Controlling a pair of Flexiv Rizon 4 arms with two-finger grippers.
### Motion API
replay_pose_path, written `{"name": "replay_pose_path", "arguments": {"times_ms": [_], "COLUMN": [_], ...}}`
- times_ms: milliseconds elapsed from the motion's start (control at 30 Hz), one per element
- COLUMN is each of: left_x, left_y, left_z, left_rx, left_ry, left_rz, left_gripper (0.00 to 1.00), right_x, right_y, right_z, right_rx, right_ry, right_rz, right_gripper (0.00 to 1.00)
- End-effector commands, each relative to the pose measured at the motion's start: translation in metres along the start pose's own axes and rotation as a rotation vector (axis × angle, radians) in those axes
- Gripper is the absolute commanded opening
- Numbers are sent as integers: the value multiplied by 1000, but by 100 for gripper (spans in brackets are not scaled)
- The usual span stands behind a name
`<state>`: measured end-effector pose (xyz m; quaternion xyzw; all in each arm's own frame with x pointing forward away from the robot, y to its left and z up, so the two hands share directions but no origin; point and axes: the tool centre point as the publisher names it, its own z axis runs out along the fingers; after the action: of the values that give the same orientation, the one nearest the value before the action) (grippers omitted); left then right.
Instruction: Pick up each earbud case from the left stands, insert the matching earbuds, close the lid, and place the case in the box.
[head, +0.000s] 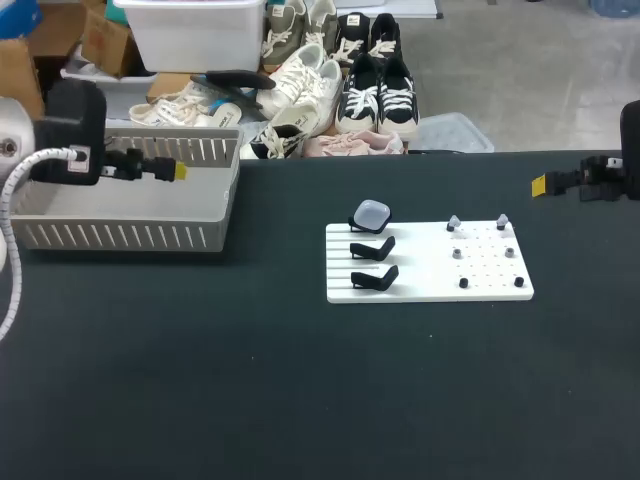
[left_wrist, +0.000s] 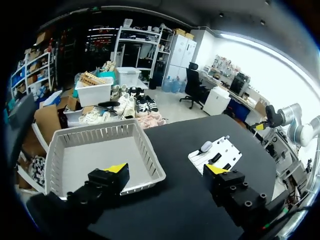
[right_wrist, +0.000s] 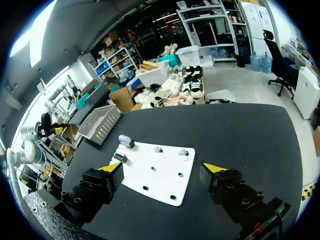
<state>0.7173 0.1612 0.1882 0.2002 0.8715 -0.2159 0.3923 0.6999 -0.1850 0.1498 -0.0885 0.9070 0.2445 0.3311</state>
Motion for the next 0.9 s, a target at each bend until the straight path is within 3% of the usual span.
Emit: {"name": "replay_pose_path", "arguments": {"times_ms": [33,267,533,733,900], "left_x": [-17,-44,-53,-49,-40], "left_y": [-2,-27,-50,-55,-60], "left_z": [6,17,39,70,107], "left_rx": [156,347,527,585,634], "left_ry": [-58,-71,-41,-3,47], "left_rz": [107,352,648,784,822], "left_gripper": [100,100,100,100,100], "right_x": [0,0,0,0,0], "right_y": [-1,-1,-1,-1,-1], "right_z": [0,0,0,0,0], "right_rx": [-3,-3,-3,-3,-3], "right_ry": [1,1,1,1,1], "right_rz": [-1,-1,-1,-1,-1], "right_gripper": [100,100,100,100,100]}}
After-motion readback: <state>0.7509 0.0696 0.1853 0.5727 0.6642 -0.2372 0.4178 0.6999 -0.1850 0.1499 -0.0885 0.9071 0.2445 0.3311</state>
